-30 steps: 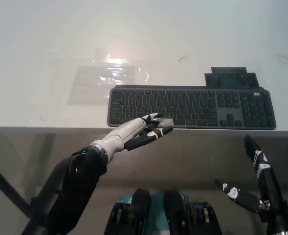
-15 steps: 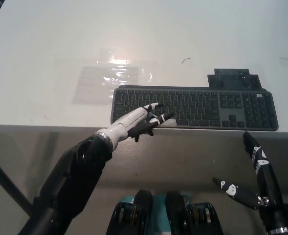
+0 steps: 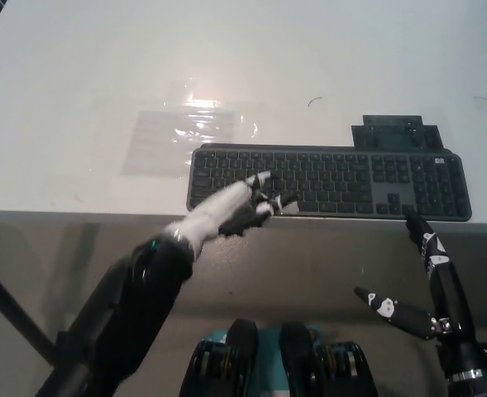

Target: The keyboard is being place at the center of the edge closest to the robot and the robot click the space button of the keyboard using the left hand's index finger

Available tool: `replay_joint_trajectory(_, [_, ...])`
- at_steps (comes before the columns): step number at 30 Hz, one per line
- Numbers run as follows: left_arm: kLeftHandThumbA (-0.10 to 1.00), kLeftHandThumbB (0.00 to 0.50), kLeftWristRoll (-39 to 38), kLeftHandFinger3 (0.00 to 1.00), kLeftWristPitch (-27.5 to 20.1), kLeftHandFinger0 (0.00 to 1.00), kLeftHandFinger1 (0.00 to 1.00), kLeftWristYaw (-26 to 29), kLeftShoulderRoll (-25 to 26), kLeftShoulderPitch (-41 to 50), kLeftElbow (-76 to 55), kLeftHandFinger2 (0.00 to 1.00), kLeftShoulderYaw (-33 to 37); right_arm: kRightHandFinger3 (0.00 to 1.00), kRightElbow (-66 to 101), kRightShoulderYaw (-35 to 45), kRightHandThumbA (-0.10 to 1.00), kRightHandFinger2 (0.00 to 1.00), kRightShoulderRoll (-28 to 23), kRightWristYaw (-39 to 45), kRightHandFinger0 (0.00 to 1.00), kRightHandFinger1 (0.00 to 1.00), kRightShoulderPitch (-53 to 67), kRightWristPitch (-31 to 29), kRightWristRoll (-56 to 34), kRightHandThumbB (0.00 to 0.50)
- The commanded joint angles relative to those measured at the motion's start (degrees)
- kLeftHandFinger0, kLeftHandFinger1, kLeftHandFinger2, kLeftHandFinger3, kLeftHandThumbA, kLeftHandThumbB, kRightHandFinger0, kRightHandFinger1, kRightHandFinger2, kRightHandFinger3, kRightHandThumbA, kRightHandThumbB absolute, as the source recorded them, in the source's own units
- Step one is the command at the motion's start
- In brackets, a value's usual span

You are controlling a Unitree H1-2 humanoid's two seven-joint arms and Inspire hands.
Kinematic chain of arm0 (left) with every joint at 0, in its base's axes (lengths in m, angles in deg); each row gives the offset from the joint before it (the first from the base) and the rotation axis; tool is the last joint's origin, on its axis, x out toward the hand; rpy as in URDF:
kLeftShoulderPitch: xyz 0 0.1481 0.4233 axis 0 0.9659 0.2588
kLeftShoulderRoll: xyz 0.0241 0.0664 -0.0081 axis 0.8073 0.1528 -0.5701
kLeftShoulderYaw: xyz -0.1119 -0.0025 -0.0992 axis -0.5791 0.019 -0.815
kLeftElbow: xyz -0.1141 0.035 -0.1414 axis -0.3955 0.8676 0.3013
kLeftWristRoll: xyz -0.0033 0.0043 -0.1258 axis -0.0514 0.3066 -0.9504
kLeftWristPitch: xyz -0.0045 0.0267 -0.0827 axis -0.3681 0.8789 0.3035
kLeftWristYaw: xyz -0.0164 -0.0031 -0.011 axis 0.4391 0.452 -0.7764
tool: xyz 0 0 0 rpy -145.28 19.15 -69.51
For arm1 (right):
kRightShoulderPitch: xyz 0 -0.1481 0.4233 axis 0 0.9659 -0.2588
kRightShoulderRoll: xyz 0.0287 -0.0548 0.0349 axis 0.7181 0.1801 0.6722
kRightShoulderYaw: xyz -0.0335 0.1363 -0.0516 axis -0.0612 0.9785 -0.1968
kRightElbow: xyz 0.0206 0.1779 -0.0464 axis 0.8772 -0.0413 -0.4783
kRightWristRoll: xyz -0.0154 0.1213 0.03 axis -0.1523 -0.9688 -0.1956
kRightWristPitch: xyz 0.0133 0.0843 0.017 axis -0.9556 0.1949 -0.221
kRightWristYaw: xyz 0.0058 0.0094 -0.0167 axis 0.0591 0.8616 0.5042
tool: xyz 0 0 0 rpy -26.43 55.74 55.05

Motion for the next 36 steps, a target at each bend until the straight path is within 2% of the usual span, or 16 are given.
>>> replay_joint_trajectory(1, [1.00,0.234,-4.48,1.00,5.00,0.12,0.16,-6.75,1.23,3.75,-12.97,0.60,-0.24,1.00,0.36,-0.10,0.97,1.00,-0.61,-0.07,1.00,1.00,-1.84,-0.23,0.79,0.063])
replay_joint_trajectory(2, [1.00,0.231,-5.70,1.00,5.66,0.28,0.20,-7.57,1.48,4.21,-17.26,0.63,-0.88,1.00,0.41,-0.15,0.97,1.00,-0.64,0.08,1.00,1.00,-1.79,0.00,0.75,0.064])
replay_joint_trajectory(3, [1.00,0.190,-6.93,1.00,4.99,0.22,0.13,-7.62,1.76,4.68,-22.36,0.59,-1.60,1.00,0.37,-0.11,0.97,1.00,-0.59,-0.01,1.00,1.00,-1.78,0.00,0.79,0.063])
replay_joint_trajectory(4, [1.00,0.212,-7.07,1.00,6.14,0.20,0.16,-8.22,1.93,4.72,-25.46,0.60,-1.90,1.00,0.27,-0.08,0.96,1.00,-0.59,-0.02,1.00,1.00,-1.79,0.03,0.76,0.064])
replay_joint_trajectory(5, [1.00,0.236,-8.96,1.00,8.21,0.01,0.07,-9.23,2.13,4.63,-31.73,0.43,-3.03,1.00,0.13,-0.05,0.96,1.00,-0.53,-0.03,1.00,1.00,-1.74,0.17,0.66,0.073])
replay_joint_trajectory(8, [1.00,0.200,-12.57,1.00,13.01,0.00,0.02,-10.36,2.03,4.27,-42.77,0.26,-5.43,1.00,0.11,-0.02,0.95,1.00,-0.33,0.17,1.00,1.00,-1.48,0.47,0.01,0.072])
replay_joint_trajectory(10, [1.00,0.228,-14.12,1.00,18.34,0.00,0.00,-11.68,2.11,3.18,-52.73,0.20,-7.65,1.00,-0.24,-0.22,0.96,1.00,-0.36,-0.13,1.00,1.00,-1.35,-0.07,0.85,0.065])
replay_joint_trajectory(13, [1.00,0.303,-18.10,1.00,18.35,0.00,0.00,-11.36,2.65,2.36,-62.57,0.19,-11.13,1.00,-0.40,-0.22,0.95,1.00,-0.31,-0.13,1.00,1.00,-1.34,-0.39,0.71,0.064])
replay_joint_trajectory(15, [1.00,0.312,-18.88,1.00,18.35,0.00,0.00,-10.88,2.57,2.73,-64.58,0.16,-11.86,1.00,-0.41,-0.27,0.95,1.00,-0.31,-0.07,1.00,1.00,-1.36,-0.33,0.71,0.065])
replay_joint_trajectory(17, [1.00,0.331,-21.46,1.00,18.35,0.00,0.00,-8.77,2.87,4.28,-69.05,0.02,-12.61,1.00,-0.41,-0.28,0.94,1.00,-0.38,0.05,1.00,1.00,-1.46,-0.21,0.63,0.066])
replay_joint_trajectory(20, [1.00,0.462,-25.42,1.00,17.56,0.00,0.00,-6.60,3.60,8.68,-70.10,0.00,-13.02,1.00,-0.28,-0.34,0.93,1.00,-0.50,0.18,1.00,1.00,-1.10,0.22,0.77,0.064])
replay_joint_trajectory(21, [1.00,0.444,-26.07,1.00,16.20,0.00,0.00,-6.08,3.72,9.92,-70.10,0.00,-13.04,1.00,-0.57,-0.35,0.94,1.00,-0.46,0.10,1.00,1.00,-1.17,-0.10,0.77,0.063])
replay_joint_trajectory(23, [1.00,0.358,-28.39,1.00,11.55,0.00,0.00,-4.10,3.45,15.32,-70.10,0.00,-12.75,1.00,-1.19,-0.37,0.94,1.00,-0.44,-0.01,1.00,1.00,-1.01,-0.78,0.71,0.065])
replay_joint_trajectory(25, [1.00,0.315,-33.65,1.00,10.89,0.00,0.00,-2.68,3.76,19.02,-70.10,0.01,-13.16,1.00,-1.30,-0.31,0.94,1.00,-0.33,0.08,1.00,1.00,-0.81,-0.88,0.24,0.065])
replay_joint_trajectory(31, [1.00,0.350,-33.39,1.00,7.29,0.00,0.00,-1.18,2.97,30.02,-70.10,0.00,-15.80,1.00,-1.67,-0.32,0.95,1.00,-0.13,-0.13,1.00,1.00,-0.24,-1.02,0.29,0.061])
replay_joint_trajectory(36, [1.00,0.301,-28.53,1.00,6.11,0.00,0.00,-2.56,2.75,35.00,-69.98,0.00,-16.80,1.00,-2.17,-0.31,0.95,1.00,0.08,-0.16,1.00,1.00,-0.01,-1.17,-0.05,0.063])
